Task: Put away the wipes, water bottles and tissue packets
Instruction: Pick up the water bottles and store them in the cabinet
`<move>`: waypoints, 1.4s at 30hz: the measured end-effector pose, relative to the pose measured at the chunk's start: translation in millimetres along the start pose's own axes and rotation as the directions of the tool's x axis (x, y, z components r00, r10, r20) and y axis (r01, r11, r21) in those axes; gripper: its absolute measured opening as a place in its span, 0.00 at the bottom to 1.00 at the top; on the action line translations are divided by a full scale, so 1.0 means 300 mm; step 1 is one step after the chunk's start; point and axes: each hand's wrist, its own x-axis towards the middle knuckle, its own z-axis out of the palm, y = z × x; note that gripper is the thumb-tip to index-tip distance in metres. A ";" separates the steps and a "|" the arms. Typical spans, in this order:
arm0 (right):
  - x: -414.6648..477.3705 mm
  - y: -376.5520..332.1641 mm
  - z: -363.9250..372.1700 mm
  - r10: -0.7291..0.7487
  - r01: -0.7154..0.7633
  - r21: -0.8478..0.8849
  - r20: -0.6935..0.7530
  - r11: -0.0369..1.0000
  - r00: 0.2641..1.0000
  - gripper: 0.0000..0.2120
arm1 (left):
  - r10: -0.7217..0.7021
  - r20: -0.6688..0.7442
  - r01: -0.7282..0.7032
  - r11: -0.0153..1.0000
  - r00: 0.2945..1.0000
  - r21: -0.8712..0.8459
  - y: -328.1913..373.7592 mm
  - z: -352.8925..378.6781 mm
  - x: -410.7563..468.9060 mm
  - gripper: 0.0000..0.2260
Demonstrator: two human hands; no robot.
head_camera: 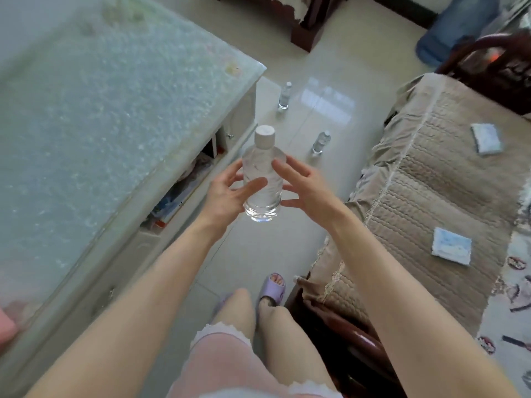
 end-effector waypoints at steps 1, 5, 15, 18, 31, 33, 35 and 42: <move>0.039 -0.010 -0.012 0.014 -0.014 -0.011 0.027 1.000 1.000 0.20 | -0.009 -0.030 0.008 1.000 1.000 -0.015 0.001 0.001 0.025 0.21; 0.181 -0.041 -0.038 0.050 -0.044 -0.056 0.113 0.997 0.992 0.20 | -0.047 -0.116 0.039 0.997 0.992 -0.068 0.000 -0.007 0.118 0.20; 0.609 -0.009 -0.016 0.100 -0.059 -0.163 0.255 0.985 0.962 0.19 | -0.103 -0.286 0.065 0.988 0.953 -0.141 -0.160 -0.123 0.450 0.22; 0.768 0.067 -0.025 0.133 -0.081 -0.191 0.281 0.978 0.951 0.19 | -0.105 -0.318 0.054 0.985 0.942 -0.165 -0.268 -0.144 0.580 0.20; 1.464 0.496 -0.141 0.182 -0.087 -0.256 0.376 0.963 0.908 0.25 | -0.052 -0.422 -0.039 0.978 0.905 -0.204 -0.809 -0.152 1.136 0.19; 1.544 0.549 -0.146 0.181 -0.084 -0.264 0.367 0.961 0.912 0.33 | -0.038 -0.443 -0.058 0.978 0.896 -0.202 -0.879 -0.160 1.201 0.19; 1.622 0.606 -0.146 0.161 -0.064 -0.258 0.374 0.964 0.913 0.34 | -0.013 -0.467 -0.089 0.977 0.884 -0.195 -0.956 -0.171 1.265 0.19; 1.801 0.778 -0.137 0.078 0.032 -0.253 0.415 0.967 0.906 0.21 | 0.067 -0.494 -0.165 0.974 0.867 -0.158 -1.175 -0.215 1.404 0.22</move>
